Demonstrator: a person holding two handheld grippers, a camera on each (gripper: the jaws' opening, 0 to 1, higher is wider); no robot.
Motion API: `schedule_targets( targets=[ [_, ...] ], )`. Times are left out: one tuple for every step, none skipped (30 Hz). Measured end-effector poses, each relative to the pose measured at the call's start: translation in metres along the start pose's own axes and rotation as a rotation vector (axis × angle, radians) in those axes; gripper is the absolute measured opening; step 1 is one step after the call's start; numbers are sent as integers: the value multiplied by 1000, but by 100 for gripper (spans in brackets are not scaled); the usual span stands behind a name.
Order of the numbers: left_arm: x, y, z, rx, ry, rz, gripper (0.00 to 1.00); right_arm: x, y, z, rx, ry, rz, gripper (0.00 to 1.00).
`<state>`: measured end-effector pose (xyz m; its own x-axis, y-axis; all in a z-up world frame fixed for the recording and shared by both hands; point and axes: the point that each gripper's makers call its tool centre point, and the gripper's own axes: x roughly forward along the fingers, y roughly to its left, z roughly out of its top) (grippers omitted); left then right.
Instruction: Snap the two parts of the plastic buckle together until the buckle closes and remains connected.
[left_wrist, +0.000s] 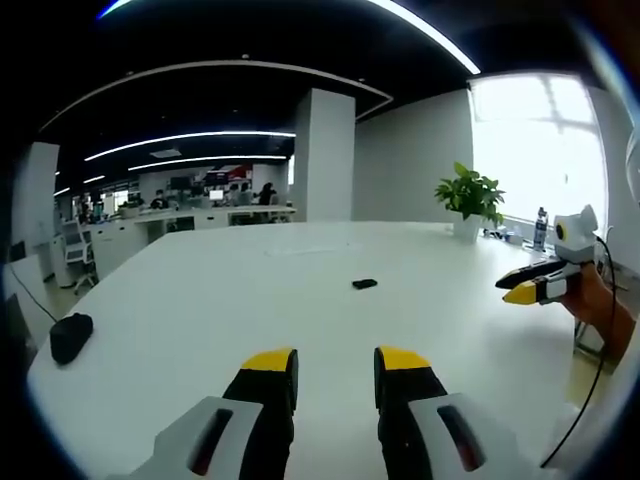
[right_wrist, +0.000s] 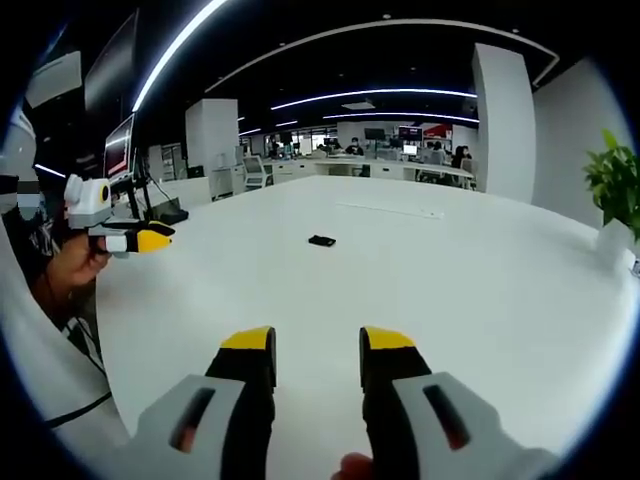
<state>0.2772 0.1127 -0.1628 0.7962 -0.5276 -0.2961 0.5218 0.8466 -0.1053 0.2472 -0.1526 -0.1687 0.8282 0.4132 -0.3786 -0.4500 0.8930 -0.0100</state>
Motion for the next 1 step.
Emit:
schedule_targets(
  targets=[
    [0, 0, -1, -1, 2, 0, 30, 0, 0, 0, -3, 3, -1, 33]
  ],
)
